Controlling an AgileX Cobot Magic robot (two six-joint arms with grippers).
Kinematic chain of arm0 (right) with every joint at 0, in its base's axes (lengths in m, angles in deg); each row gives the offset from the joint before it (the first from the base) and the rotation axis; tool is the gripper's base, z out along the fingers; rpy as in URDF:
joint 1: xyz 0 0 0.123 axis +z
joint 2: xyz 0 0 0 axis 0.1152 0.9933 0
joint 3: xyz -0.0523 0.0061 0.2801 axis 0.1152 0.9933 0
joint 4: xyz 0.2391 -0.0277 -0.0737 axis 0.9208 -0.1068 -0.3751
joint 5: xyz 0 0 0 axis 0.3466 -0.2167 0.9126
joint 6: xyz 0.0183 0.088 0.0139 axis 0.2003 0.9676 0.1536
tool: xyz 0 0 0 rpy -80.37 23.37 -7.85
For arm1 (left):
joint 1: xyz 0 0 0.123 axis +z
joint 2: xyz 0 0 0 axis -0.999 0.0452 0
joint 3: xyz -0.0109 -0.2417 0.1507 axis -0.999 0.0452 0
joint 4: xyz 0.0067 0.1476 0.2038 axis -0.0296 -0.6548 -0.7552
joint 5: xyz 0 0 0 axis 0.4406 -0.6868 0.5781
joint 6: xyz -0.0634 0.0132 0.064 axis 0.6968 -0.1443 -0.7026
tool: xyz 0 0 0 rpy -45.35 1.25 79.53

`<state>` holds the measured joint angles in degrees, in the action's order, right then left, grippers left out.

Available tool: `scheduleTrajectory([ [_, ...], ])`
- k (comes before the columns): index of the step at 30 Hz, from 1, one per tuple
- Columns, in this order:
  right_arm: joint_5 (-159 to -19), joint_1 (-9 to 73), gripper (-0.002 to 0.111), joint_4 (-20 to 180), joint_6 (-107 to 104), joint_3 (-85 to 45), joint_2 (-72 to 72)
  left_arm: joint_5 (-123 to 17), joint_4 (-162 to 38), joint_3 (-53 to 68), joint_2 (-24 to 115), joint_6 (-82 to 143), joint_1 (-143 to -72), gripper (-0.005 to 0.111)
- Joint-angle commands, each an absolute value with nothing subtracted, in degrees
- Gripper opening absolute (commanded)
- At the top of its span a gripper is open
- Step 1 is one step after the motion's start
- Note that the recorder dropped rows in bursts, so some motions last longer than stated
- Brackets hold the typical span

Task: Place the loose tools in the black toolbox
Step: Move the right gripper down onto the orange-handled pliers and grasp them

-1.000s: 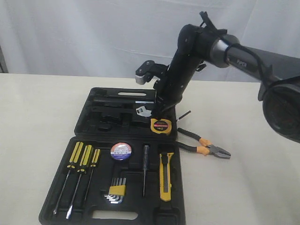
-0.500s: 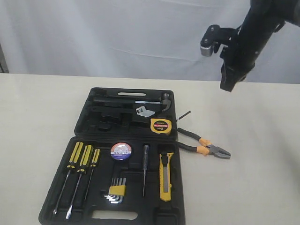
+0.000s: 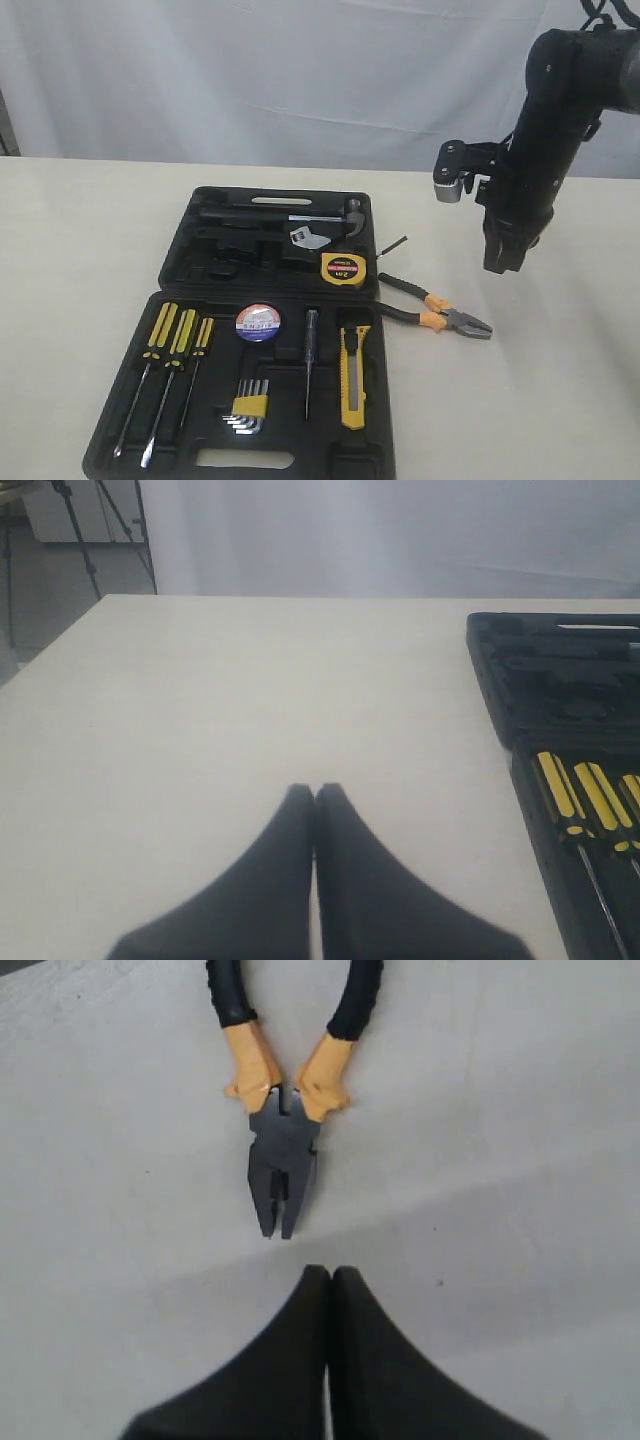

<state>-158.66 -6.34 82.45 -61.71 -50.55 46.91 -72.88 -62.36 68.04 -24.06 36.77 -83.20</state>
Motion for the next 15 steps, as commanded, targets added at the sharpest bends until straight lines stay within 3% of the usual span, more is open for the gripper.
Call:
scheduleTrajectory([
  [1, -158.6, -6.7, 0.022, 82.9, -64.2, -50.4, 46.7, -72.4, -61.9, 68.2, -24.1, 37.0, -83.5, 0.0],
  [5, -158.6, -6.7, 0.056, 85.9, -67.0, -50.4, 46.9, -72.4, -61.9, 68.2, -24.1, 37.0, -83.5, 0.0],
  [8, -158.6, -6.7, 0.073, 87.5, -68.2, -50.4, 47.0, -72.4, -61.9, 68.2, -24.1, 37.0, -83.5, 0.0],
  [15, -158.6, -5.8, 0.078, 86.6, -68.9, -50.4, 48.9, -72.4, -61.9, 68.2, -24.1, 37.0, -83.5, 0.0],
])
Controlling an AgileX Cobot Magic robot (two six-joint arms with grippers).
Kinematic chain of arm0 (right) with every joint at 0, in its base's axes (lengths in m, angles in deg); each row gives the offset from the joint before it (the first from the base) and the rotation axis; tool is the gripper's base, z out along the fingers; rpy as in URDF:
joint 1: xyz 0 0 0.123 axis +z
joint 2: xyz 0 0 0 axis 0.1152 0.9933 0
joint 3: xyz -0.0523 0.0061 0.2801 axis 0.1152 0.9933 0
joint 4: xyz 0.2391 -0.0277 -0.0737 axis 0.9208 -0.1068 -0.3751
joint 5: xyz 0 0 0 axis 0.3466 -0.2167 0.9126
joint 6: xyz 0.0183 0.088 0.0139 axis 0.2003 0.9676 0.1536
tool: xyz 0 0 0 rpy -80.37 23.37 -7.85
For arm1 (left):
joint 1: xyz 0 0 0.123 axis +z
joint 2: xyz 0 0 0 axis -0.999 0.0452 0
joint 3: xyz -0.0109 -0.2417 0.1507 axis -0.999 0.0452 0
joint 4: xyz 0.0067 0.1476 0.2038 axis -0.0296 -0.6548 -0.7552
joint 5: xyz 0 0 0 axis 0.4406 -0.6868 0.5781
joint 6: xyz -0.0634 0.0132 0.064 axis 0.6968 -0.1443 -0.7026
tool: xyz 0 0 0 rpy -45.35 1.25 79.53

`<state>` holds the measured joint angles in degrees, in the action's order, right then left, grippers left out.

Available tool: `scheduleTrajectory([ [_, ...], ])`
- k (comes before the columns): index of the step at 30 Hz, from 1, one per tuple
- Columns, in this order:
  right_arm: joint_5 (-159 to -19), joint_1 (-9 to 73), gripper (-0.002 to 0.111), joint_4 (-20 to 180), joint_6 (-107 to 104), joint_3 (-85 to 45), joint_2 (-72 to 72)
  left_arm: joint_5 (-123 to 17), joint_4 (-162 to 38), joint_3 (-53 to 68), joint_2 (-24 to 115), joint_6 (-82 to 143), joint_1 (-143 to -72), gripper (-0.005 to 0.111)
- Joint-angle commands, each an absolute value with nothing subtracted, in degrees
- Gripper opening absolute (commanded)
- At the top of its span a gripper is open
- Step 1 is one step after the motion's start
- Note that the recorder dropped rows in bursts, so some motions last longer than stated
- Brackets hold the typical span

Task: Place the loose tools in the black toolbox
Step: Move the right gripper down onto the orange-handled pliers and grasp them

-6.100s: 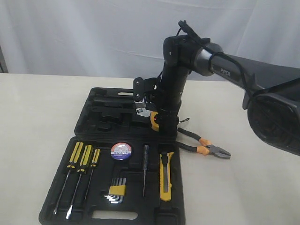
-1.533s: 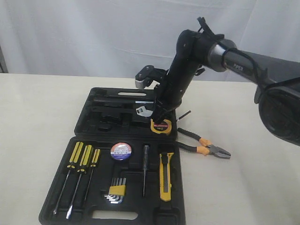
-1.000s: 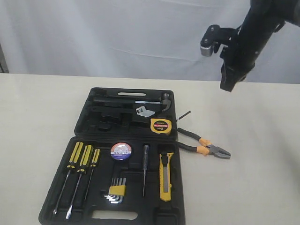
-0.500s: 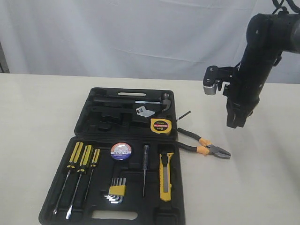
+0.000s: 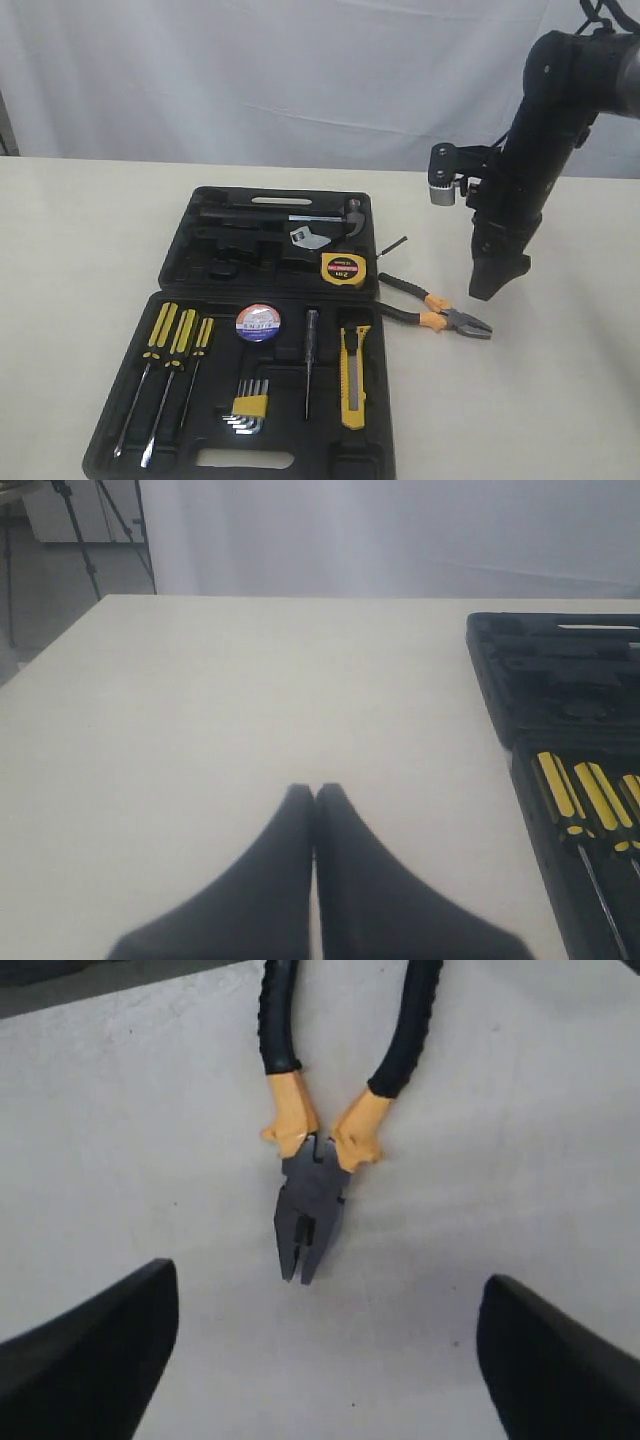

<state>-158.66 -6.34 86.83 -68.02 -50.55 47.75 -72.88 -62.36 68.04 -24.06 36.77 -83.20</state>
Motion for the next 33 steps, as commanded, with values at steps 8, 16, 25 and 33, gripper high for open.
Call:
scheduleTrajectory([
  [8, -157.6, -2.3, 0.078, 86.5, -74.4, -50.4, 51.6, -72.4, -61.9, 68.2, -24.1, 37.0, -83.5, 0.0],
  [16, -156.6, -1.8, 0.083, 86.5, -74.2, -50.4, 52.7, -72.4, -61.9, 68.2, -24.1, 37.0, -83.5, 0.0],
  [25, -156.0, -1.9, 0.105, 87.7, -74.0, -50.4, 52.7, -72.4, -61.9, 68.2, -24.1, 37.0, -83.5, 0.0],
  [33, -153.0, -1.8, 0.105, 86.4, -67.0, -50.7, 53.9, -72.4, -61.9, 68.2, -24.1, 37.0, -83.5, 0.0],
])
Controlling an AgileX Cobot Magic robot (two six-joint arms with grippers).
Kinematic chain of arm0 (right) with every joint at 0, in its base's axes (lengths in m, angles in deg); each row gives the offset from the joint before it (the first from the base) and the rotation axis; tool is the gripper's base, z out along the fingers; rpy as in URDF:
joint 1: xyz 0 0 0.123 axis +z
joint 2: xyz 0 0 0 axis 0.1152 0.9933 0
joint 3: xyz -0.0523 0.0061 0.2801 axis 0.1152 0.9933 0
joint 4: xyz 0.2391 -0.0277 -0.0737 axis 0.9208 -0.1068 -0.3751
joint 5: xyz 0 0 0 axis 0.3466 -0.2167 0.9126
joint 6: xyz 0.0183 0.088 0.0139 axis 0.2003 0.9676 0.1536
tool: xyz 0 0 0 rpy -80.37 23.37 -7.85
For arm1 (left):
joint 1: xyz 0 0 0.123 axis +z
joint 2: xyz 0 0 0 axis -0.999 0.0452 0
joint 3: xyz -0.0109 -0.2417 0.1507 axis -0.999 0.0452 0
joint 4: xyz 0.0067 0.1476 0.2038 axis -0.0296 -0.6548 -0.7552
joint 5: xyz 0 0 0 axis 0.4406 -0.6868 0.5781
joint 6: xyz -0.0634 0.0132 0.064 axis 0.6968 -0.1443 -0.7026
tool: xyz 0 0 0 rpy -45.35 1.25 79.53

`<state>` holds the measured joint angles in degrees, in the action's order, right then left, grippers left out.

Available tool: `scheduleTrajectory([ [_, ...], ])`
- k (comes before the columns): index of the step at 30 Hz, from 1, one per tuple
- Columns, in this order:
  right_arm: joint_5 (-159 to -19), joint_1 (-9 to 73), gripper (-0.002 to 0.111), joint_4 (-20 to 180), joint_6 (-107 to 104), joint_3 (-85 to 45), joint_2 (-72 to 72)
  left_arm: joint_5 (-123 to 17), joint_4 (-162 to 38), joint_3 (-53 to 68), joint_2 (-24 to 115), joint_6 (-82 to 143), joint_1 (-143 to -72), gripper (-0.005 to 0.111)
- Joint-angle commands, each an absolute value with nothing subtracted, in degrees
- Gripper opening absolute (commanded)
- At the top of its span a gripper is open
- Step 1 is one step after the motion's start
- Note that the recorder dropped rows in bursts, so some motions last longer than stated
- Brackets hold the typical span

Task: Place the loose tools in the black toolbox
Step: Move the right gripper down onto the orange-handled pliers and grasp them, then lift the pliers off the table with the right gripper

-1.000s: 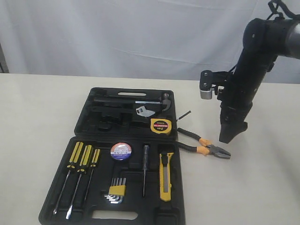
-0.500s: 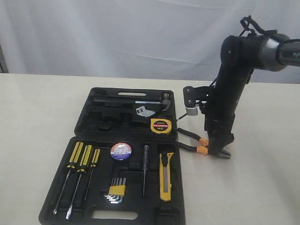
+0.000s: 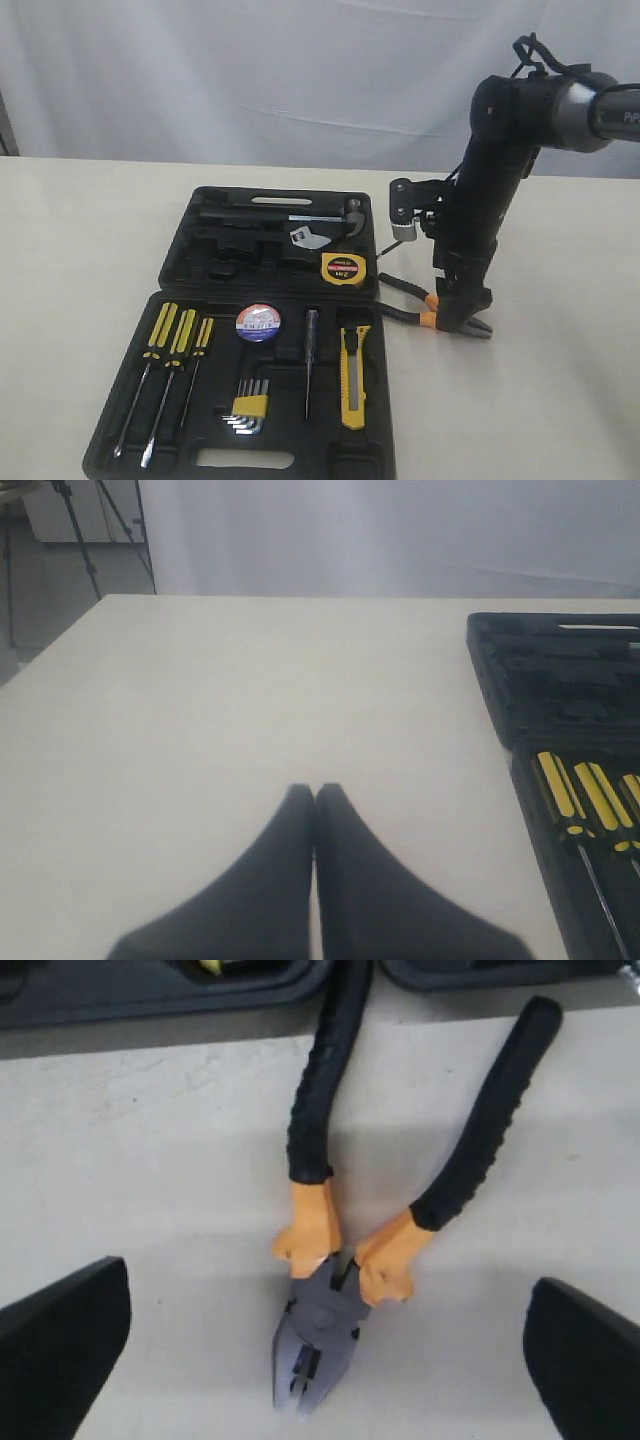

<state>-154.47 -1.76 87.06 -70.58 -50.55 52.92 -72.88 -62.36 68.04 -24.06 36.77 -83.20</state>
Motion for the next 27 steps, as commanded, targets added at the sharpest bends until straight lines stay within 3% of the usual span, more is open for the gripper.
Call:
scheduleTrajectory([
  [1, -153.0, -1.8, 0.105, 86.4, -66.9, -50.7, 54.3, -72.4, -61.9, 68.2, -24.1, 37.0, -83.5, 0.0],
  [20, -147.4, -1.9, 0.105, 87.3, -63.9, -50.7, 60.2, -72.4, -61.9, 68.2, -24.1, 37.0, -83.5, 0.0],
  [27, -154.4, -1.9, 0.105, 87.3, -63.9, -50.7, 62.1, -72.4, -61.9, 68.2, -24.1, 37.0, -83.5, 0.0],
])
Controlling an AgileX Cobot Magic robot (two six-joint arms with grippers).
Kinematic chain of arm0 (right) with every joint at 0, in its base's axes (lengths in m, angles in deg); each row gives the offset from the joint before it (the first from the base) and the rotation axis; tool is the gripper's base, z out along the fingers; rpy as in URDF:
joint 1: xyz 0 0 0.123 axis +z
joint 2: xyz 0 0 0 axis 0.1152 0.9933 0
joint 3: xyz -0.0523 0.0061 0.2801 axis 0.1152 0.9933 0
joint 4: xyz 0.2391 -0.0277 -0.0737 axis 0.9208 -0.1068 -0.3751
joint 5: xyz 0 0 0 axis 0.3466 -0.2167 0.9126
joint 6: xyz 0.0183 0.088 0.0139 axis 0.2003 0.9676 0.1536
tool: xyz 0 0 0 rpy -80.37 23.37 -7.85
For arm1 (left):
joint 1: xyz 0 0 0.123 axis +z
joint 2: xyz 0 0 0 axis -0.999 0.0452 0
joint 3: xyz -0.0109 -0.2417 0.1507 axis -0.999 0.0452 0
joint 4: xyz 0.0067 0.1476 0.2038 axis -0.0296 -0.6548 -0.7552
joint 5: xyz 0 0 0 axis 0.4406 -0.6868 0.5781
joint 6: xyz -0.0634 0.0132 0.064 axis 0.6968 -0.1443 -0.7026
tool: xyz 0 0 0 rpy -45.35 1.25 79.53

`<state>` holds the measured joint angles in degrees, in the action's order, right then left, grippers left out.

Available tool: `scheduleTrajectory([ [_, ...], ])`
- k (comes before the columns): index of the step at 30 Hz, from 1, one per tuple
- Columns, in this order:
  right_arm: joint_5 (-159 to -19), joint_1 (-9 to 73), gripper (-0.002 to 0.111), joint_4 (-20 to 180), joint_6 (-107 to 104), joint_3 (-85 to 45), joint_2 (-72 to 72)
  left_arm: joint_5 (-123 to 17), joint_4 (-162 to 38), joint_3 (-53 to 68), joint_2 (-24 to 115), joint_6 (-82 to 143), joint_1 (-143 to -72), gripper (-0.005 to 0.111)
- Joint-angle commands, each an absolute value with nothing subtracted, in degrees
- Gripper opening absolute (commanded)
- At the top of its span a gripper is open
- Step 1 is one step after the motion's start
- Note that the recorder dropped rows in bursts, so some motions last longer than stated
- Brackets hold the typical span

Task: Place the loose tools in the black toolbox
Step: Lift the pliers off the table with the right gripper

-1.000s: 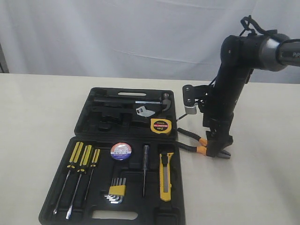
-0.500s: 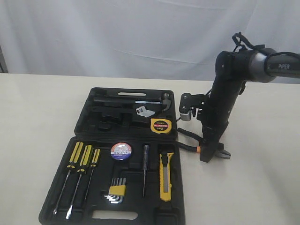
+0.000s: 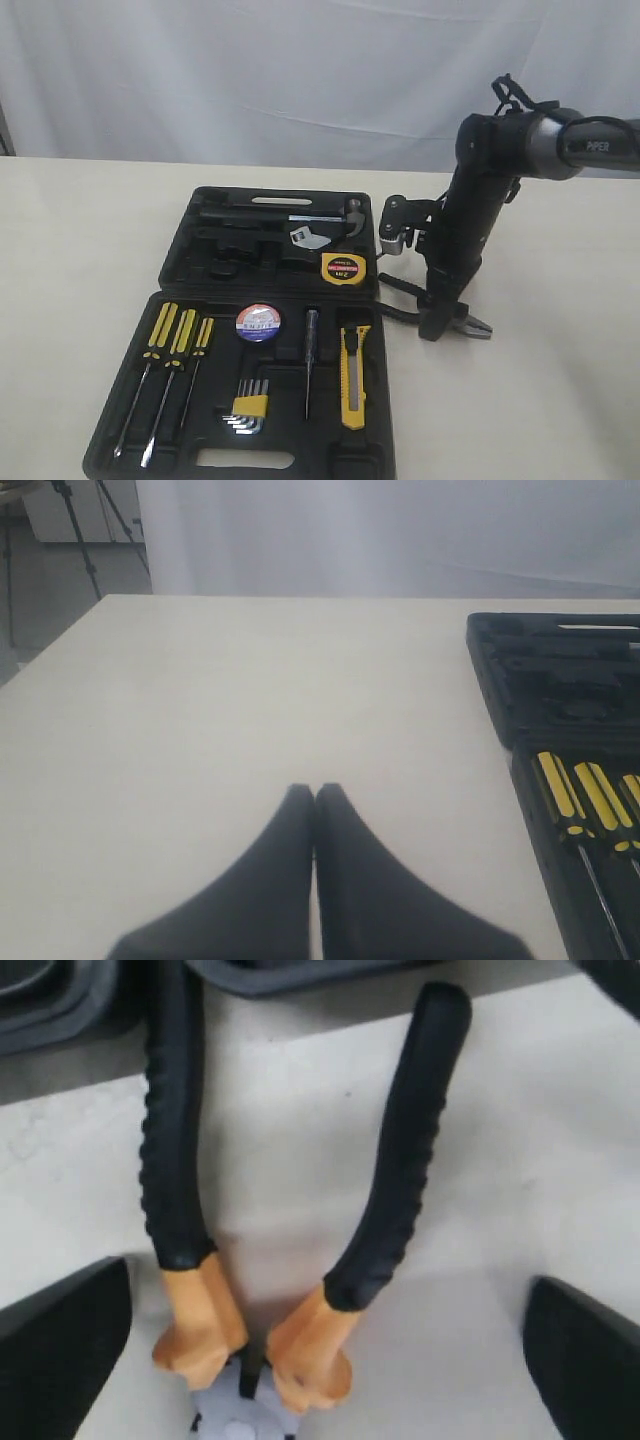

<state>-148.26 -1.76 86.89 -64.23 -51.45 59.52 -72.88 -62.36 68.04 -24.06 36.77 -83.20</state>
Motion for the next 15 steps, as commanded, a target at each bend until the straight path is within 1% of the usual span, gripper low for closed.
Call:
scheduleTrajectory([
  [1, -155.4, -1.9, 0.105, 87.3, -63.9, -50.7, 62.1, -72.4, -61.9, 68.2, -24.1, 37.0, -83.5, 0.0],
  [15, -155.6, -1.9, 0.104, 87.7, -62.0, -50.7, 62.1, -72.4, -61.9, 68.2, -24.1, 37.0, -83.5, 0.0],
])
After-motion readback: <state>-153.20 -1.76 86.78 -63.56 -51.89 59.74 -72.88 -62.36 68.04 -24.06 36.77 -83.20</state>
